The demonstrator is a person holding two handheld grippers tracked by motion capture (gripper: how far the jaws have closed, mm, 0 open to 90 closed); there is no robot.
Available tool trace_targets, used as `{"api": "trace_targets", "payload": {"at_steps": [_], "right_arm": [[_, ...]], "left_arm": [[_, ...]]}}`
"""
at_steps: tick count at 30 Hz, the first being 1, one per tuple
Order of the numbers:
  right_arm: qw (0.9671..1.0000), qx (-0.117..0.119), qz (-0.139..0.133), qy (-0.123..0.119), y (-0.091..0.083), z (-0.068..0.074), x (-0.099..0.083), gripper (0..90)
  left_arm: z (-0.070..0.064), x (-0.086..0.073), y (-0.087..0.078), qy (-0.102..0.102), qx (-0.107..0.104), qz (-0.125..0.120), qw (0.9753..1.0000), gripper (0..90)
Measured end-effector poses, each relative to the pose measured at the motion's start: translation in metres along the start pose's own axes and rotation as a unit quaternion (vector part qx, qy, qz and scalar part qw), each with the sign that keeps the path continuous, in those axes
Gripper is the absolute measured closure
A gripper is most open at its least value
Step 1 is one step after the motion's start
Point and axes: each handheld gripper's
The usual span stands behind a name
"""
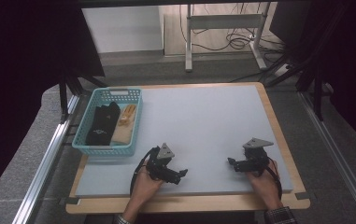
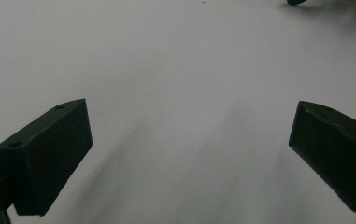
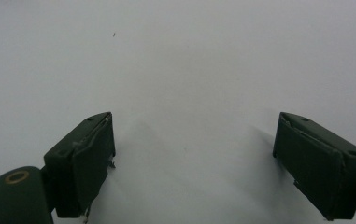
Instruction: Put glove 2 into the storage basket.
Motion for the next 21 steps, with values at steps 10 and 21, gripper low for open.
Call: {"api": "trace_targets", "payload": {"at_steps": [10,21], "right_arm": [[1.0,0.0,0.0,0.0,0.0,0.0,0.0,12.4],[1.0,0.0,0.0,0.0,0.0,0.0,0.0,12.4]], "left_arm": [[-0.001,-0.003,0.006,0.004,0.004,0.013,0.9999,0.0],[-0.002,-0.005,0.012,0.006,0.01,0.03,0.9995,0.0]]}}
Point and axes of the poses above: each handheld gripper's, and its own axes: y roughly forward along the jaws, x roughly out of its top, z roughly to its left, and after that the axes turned 2 degrees about x, right-handed
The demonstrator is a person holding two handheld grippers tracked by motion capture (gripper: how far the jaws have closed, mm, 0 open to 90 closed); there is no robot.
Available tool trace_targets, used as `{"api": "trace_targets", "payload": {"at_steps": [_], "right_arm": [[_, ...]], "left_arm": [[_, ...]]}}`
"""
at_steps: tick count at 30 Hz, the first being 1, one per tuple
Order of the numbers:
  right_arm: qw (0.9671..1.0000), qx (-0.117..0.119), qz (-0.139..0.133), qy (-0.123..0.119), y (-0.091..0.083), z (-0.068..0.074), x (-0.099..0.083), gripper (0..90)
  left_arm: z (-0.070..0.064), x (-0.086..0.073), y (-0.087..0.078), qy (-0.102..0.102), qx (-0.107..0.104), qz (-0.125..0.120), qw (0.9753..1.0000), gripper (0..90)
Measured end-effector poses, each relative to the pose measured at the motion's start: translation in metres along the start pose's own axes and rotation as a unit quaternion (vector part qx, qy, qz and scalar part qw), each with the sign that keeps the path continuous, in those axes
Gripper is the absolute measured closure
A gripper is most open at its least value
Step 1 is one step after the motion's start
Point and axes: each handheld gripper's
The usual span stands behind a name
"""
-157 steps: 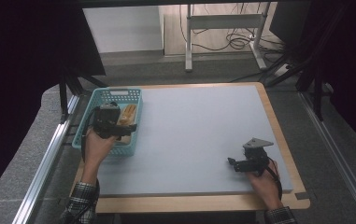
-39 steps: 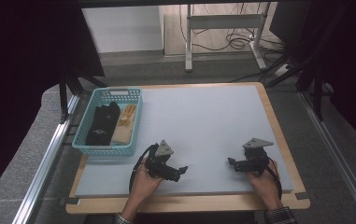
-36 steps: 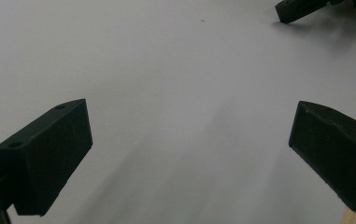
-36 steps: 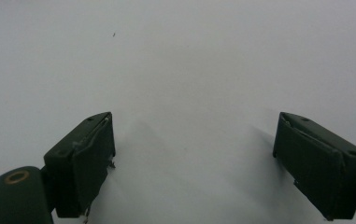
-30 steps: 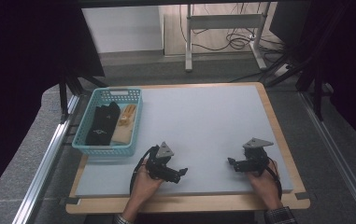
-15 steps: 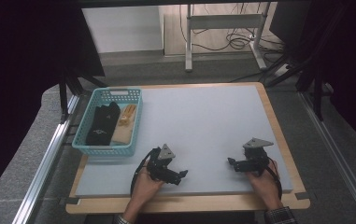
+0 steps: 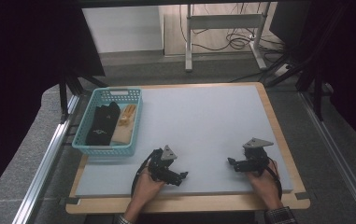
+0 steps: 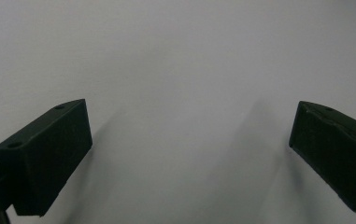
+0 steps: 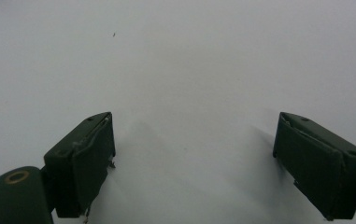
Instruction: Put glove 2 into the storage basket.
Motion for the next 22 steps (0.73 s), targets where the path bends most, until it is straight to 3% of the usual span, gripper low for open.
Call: {"api": "trace_targets", "payload": {"at_steps": [11,22], "right_arm": [[1.0,0.0,0.0,0.0,0.0,0.0,0.0,12.4],[1.0,0.0,0.001,0.0,0.0001,-0.0001,-0.0001,12.4]], "left_arm": [[-0.0031,0.0016,0.0044,0.009,0.013,0.022,0.9996,0.0],[-0.0023,0.0014,0.0049,0.003,0.009,0.024,0.9997,0.0]]}}
Point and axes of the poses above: each handheld gripper's, and its own axes: y roughly forward along the jaws, x roughly out of its top, z roughly to its left, and after that the axes turned 2 degrees about x, right-handed
